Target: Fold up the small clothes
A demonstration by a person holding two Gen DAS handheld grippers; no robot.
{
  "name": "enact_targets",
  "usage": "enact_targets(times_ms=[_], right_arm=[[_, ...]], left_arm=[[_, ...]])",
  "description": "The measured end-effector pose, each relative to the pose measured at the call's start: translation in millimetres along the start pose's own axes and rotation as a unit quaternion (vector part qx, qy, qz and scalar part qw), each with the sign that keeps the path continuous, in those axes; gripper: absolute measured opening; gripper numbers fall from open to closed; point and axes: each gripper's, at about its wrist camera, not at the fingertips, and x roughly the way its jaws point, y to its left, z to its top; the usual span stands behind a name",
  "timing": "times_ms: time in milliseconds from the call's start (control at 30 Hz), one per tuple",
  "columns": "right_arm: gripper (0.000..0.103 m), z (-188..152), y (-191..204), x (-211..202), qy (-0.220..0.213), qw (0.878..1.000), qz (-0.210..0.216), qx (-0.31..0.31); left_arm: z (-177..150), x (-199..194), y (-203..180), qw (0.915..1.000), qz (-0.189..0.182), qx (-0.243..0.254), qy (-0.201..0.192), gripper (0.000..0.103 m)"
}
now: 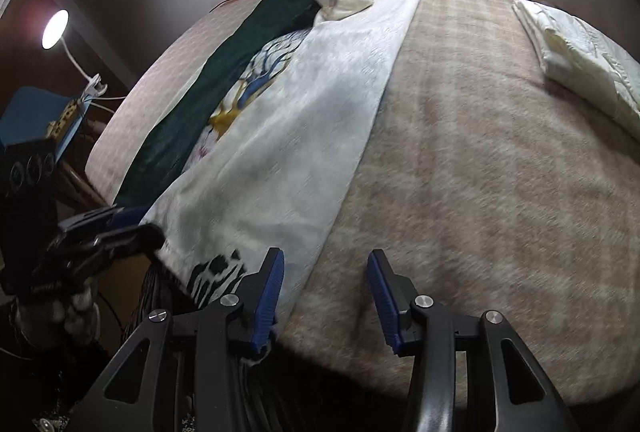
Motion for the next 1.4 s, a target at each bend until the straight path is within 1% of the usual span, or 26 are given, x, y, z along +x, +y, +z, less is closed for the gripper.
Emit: enact_targets(times_ms=[33, 67, 100, 167, 267, 400, 467, 533, 567, 600, 633, 700, 767, 800, 833, 867, 933, 1000, 1033, 1100, 1133, 1167, 1300, 1333, 1367, 1400], right_arm=[[0.042, -2.9, 3.8, 0.7, -0.001, 1.0, -0.003, -0.006], [0.026, -3.7, 6.7, 2.0, 0.0, 1.0, -0.002, -0.009], [0.021, -2.9, 9.0, 3.8, 0.001, 1.0, -0.007, -0.012], [0.0, -1.8, 13.9, 5.3, 0.002, 1.0, -0.01, -0.021], [0.0, 0.5, 15.5, 1.8, 0.006, 1.0, 0.009, -0.016], [0.0, 2.7, 19.2, -1.9, 0.015, 0.999, -0.005, -0.033], [0.0, 1.5, 20.6, -1.4, 0.022, 0.999, -0.019, -0.042], [0.0, 0.6, 20.6, -2.1, 0.023, 0.998, -0.03, -0.048], [0.0, -0.1, 19.8, -3.6, 0.022, 0.998, -0.029, -0.047], [0.0, -1.1, 18.9, -5.4, 0.022, 0.998, -0.026, -0.046], [0.0, -2.3, 18.5, -6.8, 0.023, 0.998, -0.022, -0.046], [0.003, -5.1, 20.1, -9.0, 0.02, 0.998, -0.037, -0.053], [0.004, -7.8, 20.7, -10.4, 0.017, 0.996, -0.056, -0.061], [0.007, -8.9, 19.7, -12.0, 0.015, 0.997, -0.059, -0.057], [0.017, -8.9, 18.9, -13.9, 0.011, 0.997, -0.057, -0.052], [0.024, -9.2, 19.0, -16.2, 0.006, 0.997, -0.055, -0.049], [0.026, -8.3, 22.6, -21.4, -0.007, 0.997, -0.06, -0.054], [0.028, -5.7, 28.0, -25.0, -0.018, 0.996, -0.061, -0.065], [0.03, -3.1, 31.5, -25.6, -0.021, 0.996, -0.054, -0.068], [0.031, 2.9, 38.6, -23.7, -0.022, 0.996, -0.044, -0.073], [0.031, 6.4, 42.6, -21.6, -0.021, 0.996, -0.04, -0.078], [0.031, 9.3, 46.8, -18.6, -0.019, 0.996, -0.038, -0.083], [0.033, 11.3, 63.5, -8.6, -0.009, 0.994, -0.02, -0.106], [0.033, 9.4, 68.5, -5.9, -0.006, 0.993, -0.016, -0.115], [0.034, 7.1, 74.1, -2.3, -0.001, 0.992, -0.018, -0.127], [0.034, 4.3, 78.6, 1.3, 0.002, 0.99, -0.028, -0.138]], left_arm=[[-0.5, 0.0, -0.4, 1.0, -0.001, 0.003, -0.003, 0.006], [-1.7, -0.8, -1.8, 0.9999, 0.0, 0.008, -0.008, 0.006], [-3.7, -2.2, -3.9, 0.9998, 0.004, 0.016, -0.013, 0.004], [-6.1, -6.8, -6.9, 0.9996, 0.005, 0.017, -0.02, 0.003], [-9.2, -14.1, -5.1, 0.9993, 0.014, 0.016, -0.031, 0.003], [-18.4, -23.0, 1.5, 0.9992, 0.021, 0.014, -0.032, 0.003], [-20.5, -29.6, 2.6, 0.9992, 0.02, 0.012, -0.033, 0.004], [-21.1, -44.4, 5.3, 0.9984, 0.032, 0.01, -0.045, 0.009], [-20.3, -50.1, 7.4, 0.9982, 0.031, 0.004, -0.051, 0.009], [-19.1, -60.4, 12.5, 0.9976, 0.034, -0.006, -0.06, 0.013], [-18.4, -67.3, 16.3, 0.9968, 0.041, -0.013, -0.067, 0.026], [-17.0, -83.3, 28.6, 0.9937, 0.064, -0.032, -0.086, 0.044], [-15.5, -94.1, 43.3, 0.9911, 0.077, -0.051, -0.096, 0.044], [-13.5, -97.8, 54.6, 0.99, 0.081, -0.066, -0.095, 0.044], [-12.6, -99.5, 63.0, 0.9888, 0.085, -0.079, -0.095, 0.044], [-10.6, -99.8, 70.5, 0.9874, 0.087, -0.093, -0.094, 0.044], [-7.6, -95.8, 84.2, 0.986, 0.084, -0.115, -0.086, 0.044], [-6.0, -85.9, 90.6, 0.9868, 0.086, -0.123, -0.061, 0.044], [-5.7, -80.6, 91.2, 0.9874, 0.089, -0.121, -0.05, 0.044], [-6.9, -70.4, 86.4, 0.9892, 0.094, -0.108, -0.029, 0.044], [-7.1, -69.7, 80.8, 0.99, 0.101, -0.093, -0.034, 0.044], [-6.8, -68.4, 78.7, 0.9909, 0.1, -0.086, -0.028, 0.044], [-9.1, -65.5, 73.8, 0.992, 0.1, -0.072, -0.03, 0.041], [-9.4, -64.3, 74.4, 0.9924, 0.098, -0.069, -0.03, 0.03], [-9.6, -62.7, 76.4, 0.9927, 0.093, -0.071, -0.027, 0.022], [-10.0, -61.8, 79.8, 0.9925, 0.091, -0.077, -0.029, 0.012]])
